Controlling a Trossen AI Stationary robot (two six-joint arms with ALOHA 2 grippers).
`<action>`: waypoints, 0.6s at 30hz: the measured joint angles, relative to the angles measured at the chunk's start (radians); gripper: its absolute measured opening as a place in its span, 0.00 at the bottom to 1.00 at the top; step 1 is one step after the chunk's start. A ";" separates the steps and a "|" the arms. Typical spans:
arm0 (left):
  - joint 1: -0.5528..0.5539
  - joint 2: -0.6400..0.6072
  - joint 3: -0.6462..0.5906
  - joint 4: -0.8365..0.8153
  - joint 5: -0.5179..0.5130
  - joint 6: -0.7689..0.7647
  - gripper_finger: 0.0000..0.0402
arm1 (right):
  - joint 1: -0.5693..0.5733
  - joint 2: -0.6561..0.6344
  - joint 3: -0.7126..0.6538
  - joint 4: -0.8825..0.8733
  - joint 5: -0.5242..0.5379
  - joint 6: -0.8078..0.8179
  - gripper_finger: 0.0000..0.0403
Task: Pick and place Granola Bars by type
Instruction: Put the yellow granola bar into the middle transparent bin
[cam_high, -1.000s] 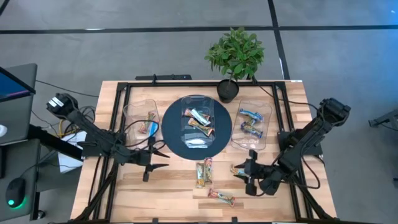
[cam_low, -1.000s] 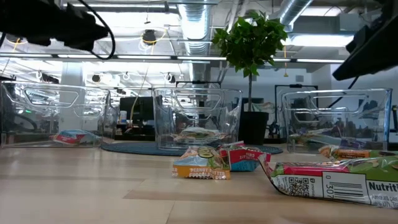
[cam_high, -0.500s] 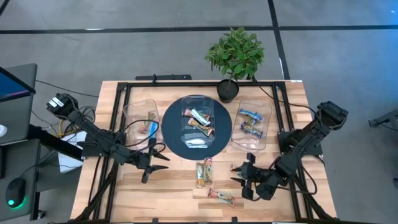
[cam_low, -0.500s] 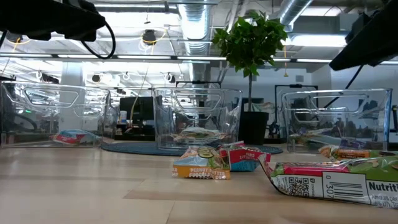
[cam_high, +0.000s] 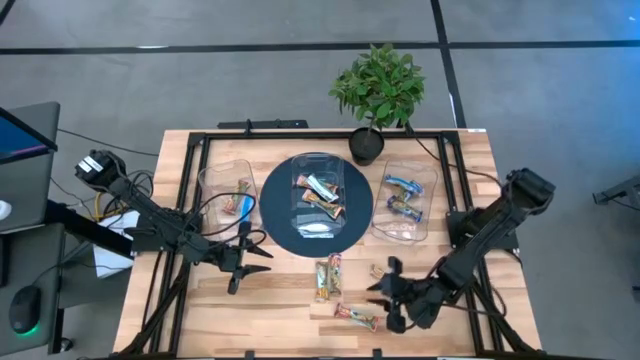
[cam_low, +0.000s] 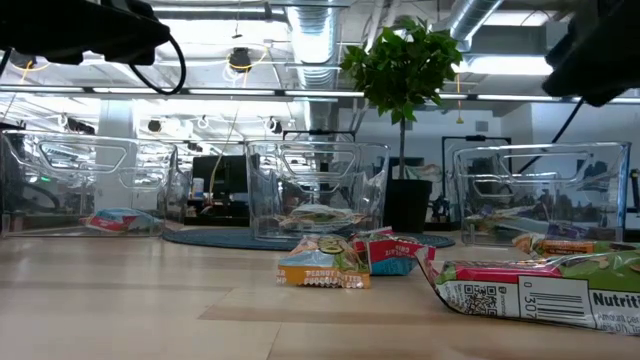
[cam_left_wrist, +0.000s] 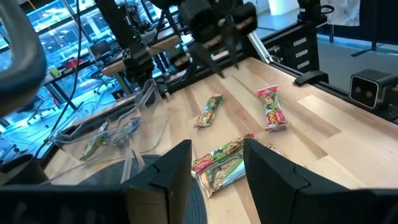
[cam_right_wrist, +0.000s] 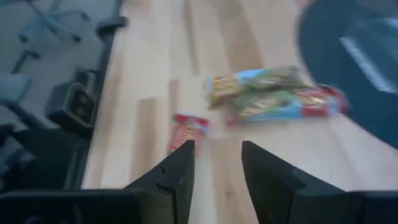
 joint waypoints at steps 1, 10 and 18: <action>0.000 0.000 0.000 0.000 0.000 0.000 0.35 | 0.002 0.026 0.000 0.062 -0.011 -0.026 0.31; 0.000 0.000 0.000 0.002 0.000 -0.001 0.35 | -0.034 0.209 0.077 0.170 -0.132 -0.071 0.46; 0.001 0.000 0.001 0.001 -0.001 -0.001 0.35 | -0.082 0.241 0.097 0.150 -0.222 -0.060 0.61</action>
